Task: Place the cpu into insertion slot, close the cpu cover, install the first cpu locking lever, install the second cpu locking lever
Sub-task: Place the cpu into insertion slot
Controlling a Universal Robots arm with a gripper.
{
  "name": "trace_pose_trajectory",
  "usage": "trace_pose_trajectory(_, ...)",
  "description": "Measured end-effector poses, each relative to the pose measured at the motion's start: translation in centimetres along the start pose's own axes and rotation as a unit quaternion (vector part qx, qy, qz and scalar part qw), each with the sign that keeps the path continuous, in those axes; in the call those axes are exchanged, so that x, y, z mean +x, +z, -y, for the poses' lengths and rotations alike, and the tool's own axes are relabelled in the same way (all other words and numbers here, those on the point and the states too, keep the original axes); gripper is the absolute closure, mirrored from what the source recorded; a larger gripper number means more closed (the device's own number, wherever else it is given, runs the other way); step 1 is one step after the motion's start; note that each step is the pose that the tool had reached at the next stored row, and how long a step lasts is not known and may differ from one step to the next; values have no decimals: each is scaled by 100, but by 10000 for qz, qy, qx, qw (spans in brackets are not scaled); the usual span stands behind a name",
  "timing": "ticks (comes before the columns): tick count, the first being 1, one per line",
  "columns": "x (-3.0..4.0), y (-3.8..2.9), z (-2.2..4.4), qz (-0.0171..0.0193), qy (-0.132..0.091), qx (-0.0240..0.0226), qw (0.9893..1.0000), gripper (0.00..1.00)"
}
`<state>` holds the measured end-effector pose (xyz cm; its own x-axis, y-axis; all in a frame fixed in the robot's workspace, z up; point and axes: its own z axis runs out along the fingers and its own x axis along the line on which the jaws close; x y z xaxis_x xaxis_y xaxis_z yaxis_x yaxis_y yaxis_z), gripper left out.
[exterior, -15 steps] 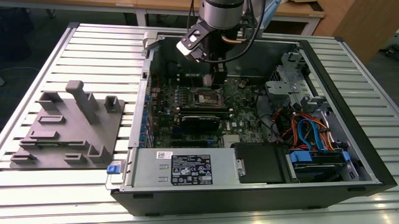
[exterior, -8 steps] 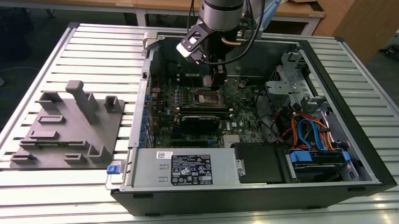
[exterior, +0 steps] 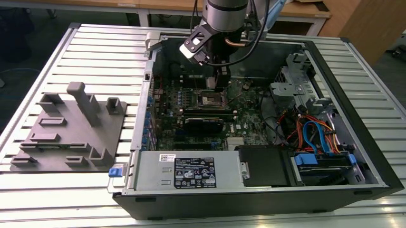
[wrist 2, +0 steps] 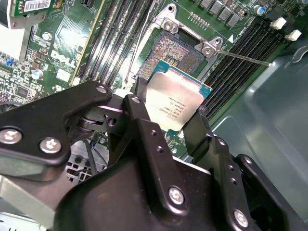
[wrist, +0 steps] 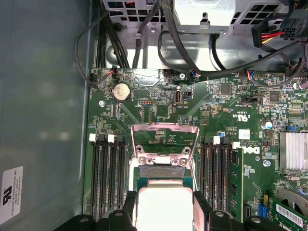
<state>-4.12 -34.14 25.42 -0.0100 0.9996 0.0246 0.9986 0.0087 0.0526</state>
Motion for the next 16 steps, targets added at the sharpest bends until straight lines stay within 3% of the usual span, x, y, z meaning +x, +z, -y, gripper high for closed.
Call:
trace_pose_trajectory(11, 0, 6, 0, 0, 0, 0, 10000, 46)
trace_pose_trajectory(16, 0, 62, 4, 21, 0, 0, 10000, 46)
